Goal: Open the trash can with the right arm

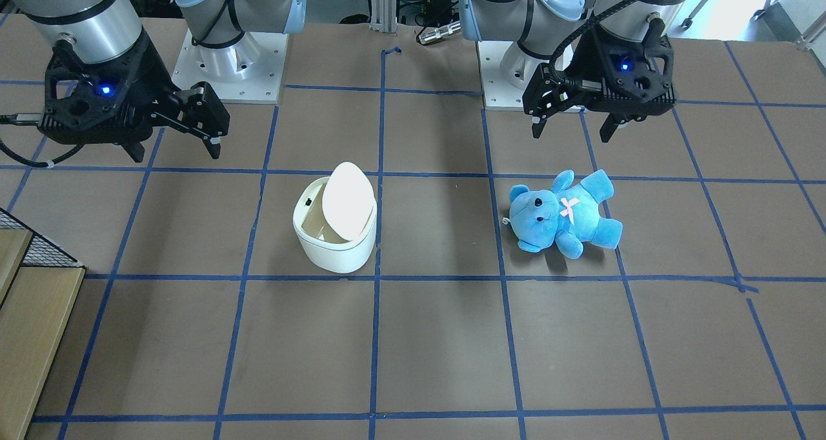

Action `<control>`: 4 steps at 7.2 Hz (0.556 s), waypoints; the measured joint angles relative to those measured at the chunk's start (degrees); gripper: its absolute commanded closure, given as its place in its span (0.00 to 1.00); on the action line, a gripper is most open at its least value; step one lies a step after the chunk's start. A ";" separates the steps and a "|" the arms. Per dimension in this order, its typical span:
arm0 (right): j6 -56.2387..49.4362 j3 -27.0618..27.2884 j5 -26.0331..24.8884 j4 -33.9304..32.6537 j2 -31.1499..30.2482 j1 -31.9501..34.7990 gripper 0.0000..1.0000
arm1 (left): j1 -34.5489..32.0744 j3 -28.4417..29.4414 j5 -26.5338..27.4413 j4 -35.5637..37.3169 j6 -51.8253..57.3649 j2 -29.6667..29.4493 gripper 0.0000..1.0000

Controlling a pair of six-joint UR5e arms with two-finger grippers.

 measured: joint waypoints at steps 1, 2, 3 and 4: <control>1.10 0.00 -0.10 0.13 -0.04 -0.03 0.01 | 0.00 0.00 0.00 0.00 0.00 0.00 0.00; 1.49 0.00 -0.16 0.21 -0.06 -0.03 0.01 | 0.00 -0.01 -0.01 0.00 0.00 0.00 0.00; 1.51 0.00 -0.22 0.25 -0.07 -0.04 0.01 | 0.00 -0.01 -0.05 0.00 0.00 0.00 0.00; 1.48 0.00 -0.26 0.26 -0.07 -0.04 0.01 | 0.00 -0.01 -0.05 0.00 0.00 0.00 0.00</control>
